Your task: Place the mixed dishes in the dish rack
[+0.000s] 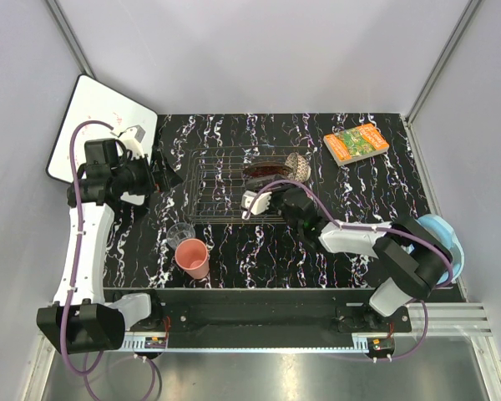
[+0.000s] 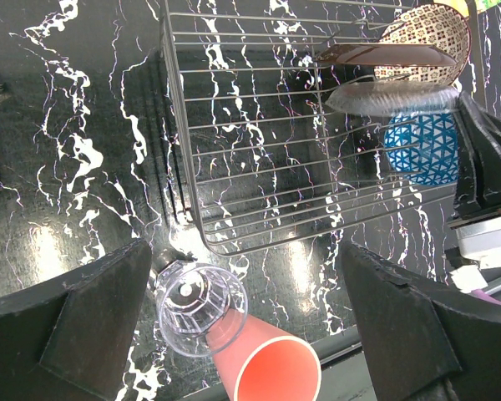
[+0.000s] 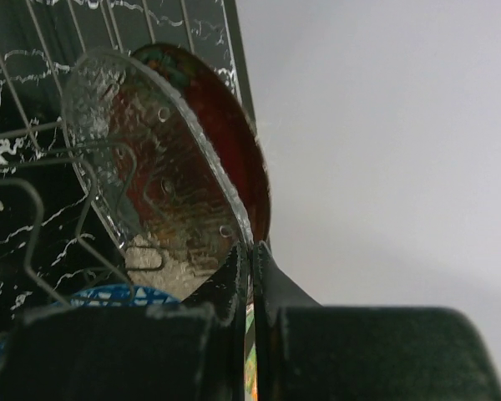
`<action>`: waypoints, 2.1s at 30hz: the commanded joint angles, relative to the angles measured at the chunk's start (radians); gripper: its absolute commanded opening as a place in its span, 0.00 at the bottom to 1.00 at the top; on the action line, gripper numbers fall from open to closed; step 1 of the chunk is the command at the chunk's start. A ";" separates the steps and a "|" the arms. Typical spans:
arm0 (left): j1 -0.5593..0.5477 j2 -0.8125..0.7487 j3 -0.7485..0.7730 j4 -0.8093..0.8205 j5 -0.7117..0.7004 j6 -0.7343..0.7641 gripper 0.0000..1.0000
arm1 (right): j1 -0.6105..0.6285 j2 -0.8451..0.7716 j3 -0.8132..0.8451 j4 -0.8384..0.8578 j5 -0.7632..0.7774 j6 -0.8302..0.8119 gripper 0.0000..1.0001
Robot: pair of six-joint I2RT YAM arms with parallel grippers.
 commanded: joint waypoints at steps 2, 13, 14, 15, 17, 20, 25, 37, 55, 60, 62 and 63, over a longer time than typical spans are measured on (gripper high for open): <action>0.005 -0.011 0.014 0.047 -0.008 0.004 0.99 | -0.009 -0.021 -0.052 0.069 0.084 0.086 0.00; 0.005 -0.022 0.015 0.047 -0.011 0.004 0.99 | 0.022 -0.099 -0.121 0.154 0.207 0.156 0.34; 0.005 -0.023 0.015 0.045 -0.010 0.002 0.99 | 0.033 -0.106 -0.126 0.155 0.213 0.170 0.37; 0.005 -0.020 0.017 0.047 -0.011 0.001 0.99 | 0.039 -0.128 -0.130 0.150 0.230 0.176 0.39; 0.005 -0.022 0.015 0.047 -0.011 -0.001 0.99 | 0.053 -0.149 -0.144 0.141 0.250 0.199 0.41; 0.005 -0.026 0.011 0.045 -0.010 0.000 0.99 | 0.083 -0.201 -0.142 0.103 0.299 0.225 0.42; 0.005 -0.037 0.017 0.034 -0.013 0.048 0.99 | 0.200 -0.368 -0.053 -0.006 0.441 0.351 0.42; 0.015 -0.088 0.080 -0.142 -0.024 0.364 0.99 | 0.237 -0.663 0.139 -0.905 0.259 1.793 1.00; 0.016 -0.105 0.134 -0.266 -0.033 0.347 0.99 | 0.404 -0.058 0.568 -1.177 0.116 1.871 1.00; 0.018 -0.117 0.149 -0.297 -0.001 0.343 0.99 | 0.404 -0.014 0.618 -1.157 0.035 1.868 0.80; 0.019 -0.105 0.169 -0.311 0.027 0.343 0.99 | 0.428 0.010 0.637 -1.168 0.087 1.881 0.69; 0.019 -0.100 0.173 -0.322 0.038 0.349 0.99 | 0.435 0.024 0.681 -1.215 0.107 1.888 0.66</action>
